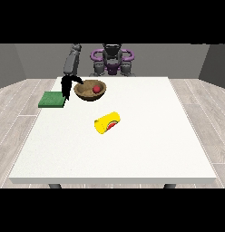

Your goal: Pick the cup and pour the ball into the bowl, then pick the bowl and place it on the pad

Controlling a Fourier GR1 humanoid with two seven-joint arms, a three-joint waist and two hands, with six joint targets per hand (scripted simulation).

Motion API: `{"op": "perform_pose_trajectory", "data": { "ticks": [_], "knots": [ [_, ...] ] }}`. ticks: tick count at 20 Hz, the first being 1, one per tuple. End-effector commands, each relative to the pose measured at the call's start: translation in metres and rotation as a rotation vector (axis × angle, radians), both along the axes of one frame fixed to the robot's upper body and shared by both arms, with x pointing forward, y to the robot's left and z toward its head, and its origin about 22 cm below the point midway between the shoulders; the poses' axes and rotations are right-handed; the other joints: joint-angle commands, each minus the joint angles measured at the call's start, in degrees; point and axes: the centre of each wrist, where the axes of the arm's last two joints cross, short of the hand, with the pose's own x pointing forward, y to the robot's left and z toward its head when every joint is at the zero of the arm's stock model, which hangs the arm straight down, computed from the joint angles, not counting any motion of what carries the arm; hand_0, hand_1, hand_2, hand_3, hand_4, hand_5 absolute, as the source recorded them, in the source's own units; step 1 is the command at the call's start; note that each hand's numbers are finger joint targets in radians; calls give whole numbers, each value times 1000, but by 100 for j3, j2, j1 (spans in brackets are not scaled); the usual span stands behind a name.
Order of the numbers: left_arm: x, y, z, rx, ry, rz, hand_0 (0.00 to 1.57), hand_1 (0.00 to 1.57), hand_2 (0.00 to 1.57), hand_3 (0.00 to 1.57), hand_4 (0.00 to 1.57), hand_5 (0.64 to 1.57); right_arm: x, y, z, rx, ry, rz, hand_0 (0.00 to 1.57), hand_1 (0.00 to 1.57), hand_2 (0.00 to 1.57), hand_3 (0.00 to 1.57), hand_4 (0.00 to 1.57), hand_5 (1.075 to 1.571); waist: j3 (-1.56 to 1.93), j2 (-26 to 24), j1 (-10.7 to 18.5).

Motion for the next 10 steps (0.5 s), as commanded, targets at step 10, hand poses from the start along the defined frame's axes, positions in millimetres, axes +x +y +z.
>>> {"op": "perform_pose_trajectory", "data": {
  "ticks": [10],
  "knots": [
    [-14, -8, 53, 26, -78, -44, 0, 0, 0, 0, 0, 1532, -2, 6, -18, 13, -28, -63, 0, 0, 0, 0, 306, 1568, 87, 548, 418]
  ]
}}
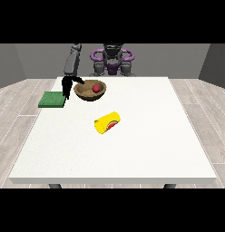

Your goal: Pick the cup and pour the ball into the bowl, then pick the bowl and place it on the pad

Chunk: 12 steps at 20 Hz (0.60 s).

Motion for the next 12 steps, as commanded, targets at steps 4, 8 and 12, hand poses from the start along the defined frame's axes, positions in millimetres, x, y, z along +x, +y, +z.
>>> {"op": "perform_pose_trajectory", "data": {
  "ticks": [4, 8, 12],
  "knots": [
    [6, -20, 9, 5, -24, -53, 0, 0, 0, 0, 0, 1542, 24, 41, 5, 7, 106, -31, 0, 0, 0, 0, 433, 1570, 218, 336, 472],
    [2, -24, 33, 11, -31, -69, 0, 0, 0, 0, 0, 1540, 22, 53, 12, -23, 134, -58, 0, 0, 0, 0, 437, 1570, 220, 368, 628],
    [-3, -28, 40, 30, -60, -82, 0, 0, 0, 0, 0, 1533, 5, 48, -16, 6, 242, -140, 0, 0, 0, 0, 490, 1553, 224, 407, 779]
  ]
}}
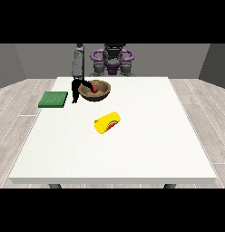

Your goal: Pick the cup and pour the ball into the bowl, then pick the bowl and place it on the pad

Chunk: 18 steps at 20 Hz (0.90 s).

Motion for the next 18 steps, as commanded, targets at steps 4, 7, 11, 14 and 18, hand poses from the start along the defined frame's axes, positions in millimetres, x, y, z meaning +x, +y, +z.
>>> {"op": "perform_pose_trajectory", "data": {
  "ticks": [4, 7, 11, 14, 18],
  "knots": [
    [-7, 3, 17, -21, -25, -7, 0, 0, 0, 0, 0, 1544, -8, -6, -23, -122, 223, -67, 1571, 1571, 1571, 1571, 1166, 1405, 177, 298, 123],
    [3, 12, -13, -26, 32, -7, 0, 0, 0, 0, 0, 1547, -17, -13, -15, -229, 274, -113, 1571, 1571, 1571, 1571, 1175, 1448, 163, 2, 192],
    [2, 36, -28, -41, 82, 43, 0, 0, 0, 0, 0, 1547, -11, -14, 25, -343, 308, -95, 1571, 1571, 1571, 1571, 1207, 1476, 158, -305, -188],
    [7, 44, -52, -57, 137, 65, 0, 0, 0, 0, 0, 1545, 9, -34, 82, -404, 337, -101, 1571, 1571, 1571, 1571, 1260, 1456, 160, -661, -313],
    [-19, 88, -47, -78, 97, 105, 0, 0, 0, 0, 0, 1543, 20, -38, 117, -407, 329, -67, 1571, 1571, 1571, 1571, 1250, 1476, 172, -436, -569]
  ]
}}
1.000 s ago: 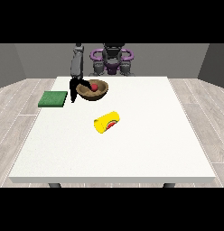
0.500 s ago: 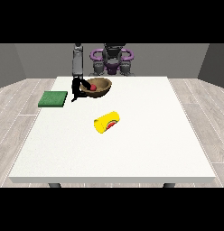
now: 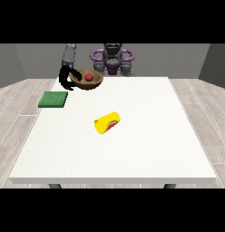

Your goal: Pick the cup and pour the ball into the bowl, then pick the bowl and place it on the pad

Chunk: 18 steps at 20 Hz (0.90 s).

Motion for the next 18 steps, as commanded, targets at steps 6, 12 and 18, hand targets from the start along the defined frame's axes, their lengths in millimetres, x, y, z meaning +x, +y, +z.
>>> {"op": "perform_pose_trajectory", "data": {
  "ticks": [6, 12, 18],
  "knots": [
    [-35, 49, 0, -11, -29, 100, 0, 0, 0, 0, 0, 1539, 4, -70, 20, -80, 17, 40, 1571, 1571, 1571, 1571, 1299, 1520, 40, 266, -415],
    [-19, 13, 24, 26, -84, 32, 0, 0, 0, 0, 0, 1539, 52, -75, 56, -49, -40, -29, 1571, 1571, 1571, 1571, 1302, 1519, 44, 568, -88],
    [-28, 18, 24, 37, -90, 94, 0, 0, 0, 0, 0, 1533, 43, -123, 50, -63, -66, -39, 1571, 1571, 1571, 1483, 1309, 1532, 42, 579, -297]
  ]
}}
